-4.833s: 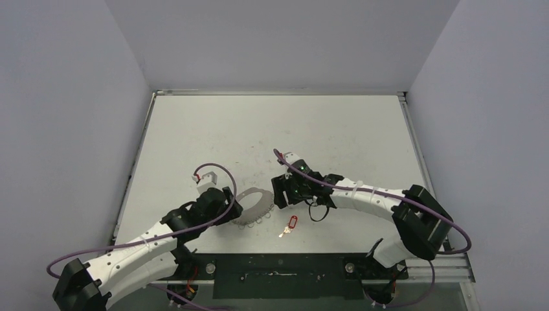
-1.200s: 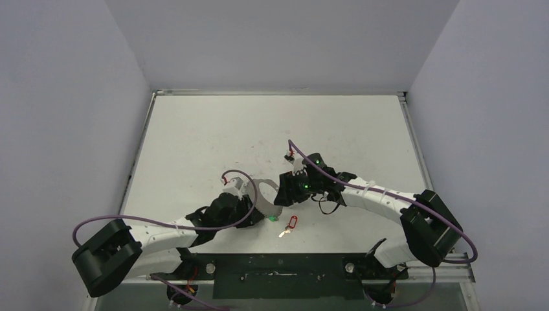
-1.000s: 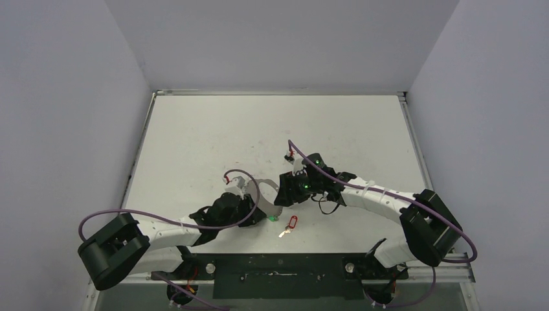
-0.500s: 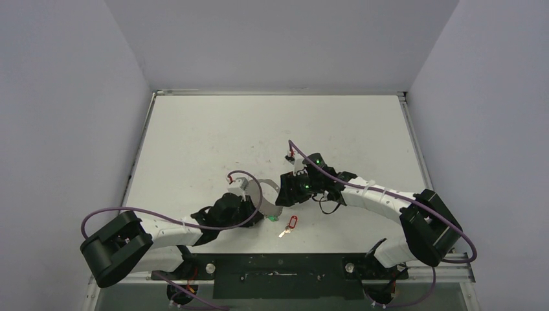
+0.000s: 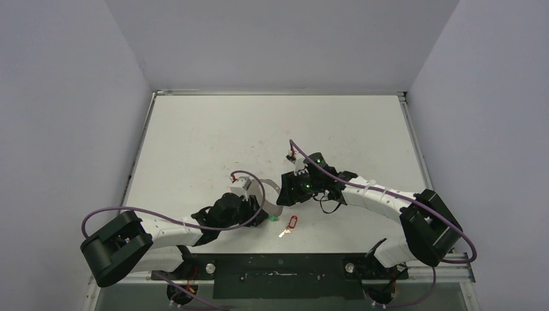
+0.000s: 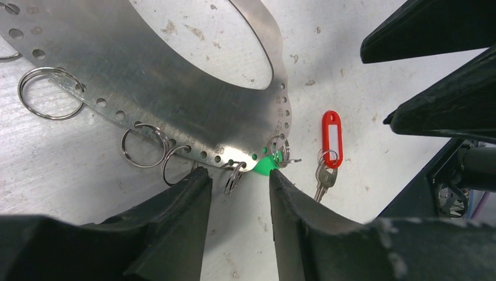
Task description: Put the keys on the keyring
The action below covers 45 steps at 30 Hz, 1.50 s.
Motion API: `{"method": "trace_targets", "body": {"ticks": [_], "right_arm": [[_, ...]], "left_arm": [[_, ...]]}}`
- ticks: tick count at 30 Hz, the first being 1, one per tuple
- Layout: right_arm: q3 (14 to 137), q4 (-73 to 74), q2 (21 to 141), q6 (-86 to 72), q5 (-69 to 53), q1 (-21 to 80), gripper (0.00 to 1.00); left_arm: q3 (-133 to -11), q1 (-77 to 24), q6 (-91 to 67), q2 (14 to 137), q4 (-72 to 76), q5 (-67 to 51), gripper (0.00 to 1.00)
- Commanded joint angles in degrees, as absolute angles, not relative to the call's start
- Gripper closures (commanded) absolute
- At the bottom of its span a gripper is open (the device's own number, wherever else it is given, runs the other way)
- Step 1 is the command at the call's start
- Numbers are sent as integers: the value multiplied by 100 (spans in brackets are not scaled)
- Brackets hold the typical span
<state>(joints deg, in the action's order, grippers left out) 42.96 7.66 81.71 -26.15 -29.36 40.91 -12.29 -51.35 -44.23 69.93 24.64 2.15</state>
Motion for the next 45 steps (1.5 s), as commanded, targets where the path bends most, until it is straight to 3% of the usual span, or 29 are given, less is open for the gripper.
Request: {"method": "trace_targets", "body": {"ticks": [1, 5, 12, 27, 32, 39, 45], "right_arm": [[4395, 677, 8124, -2540, -2860, 4056, 45], [4395, 686, 8123, -2523, -2857, 4052, 45], [4403, 663, 8167, -2523, -2862, 4043, 45], [4373, 641, 8050, -2348, -2960, 4034, 42], [4308, 572, 7682, -1949, -3050, 4034, 35], [4236, 336, 7001, -1115, -3246, 4017, 29], [3722, -922, 6272, -591, -3832, 4034, 26]], "left_arm": [[-1406, -5165, -4307, 7067, 2689, 316, 57], [-1542, -5168, -4326, 7066, 2325, 355, 56], [-1670, -5176, -4438, 7073, 2069, 89, 74], [-1812, -5317, -4477, 6972, 1592, 369, 78], [-1993, -5313, -3989, 6545, 1115, 516, 100], [-2385, -5315, -2884, 5781, 266, 446, 100], [-3115, -5317, -1733, 5254, -757, 113, 100]]}}
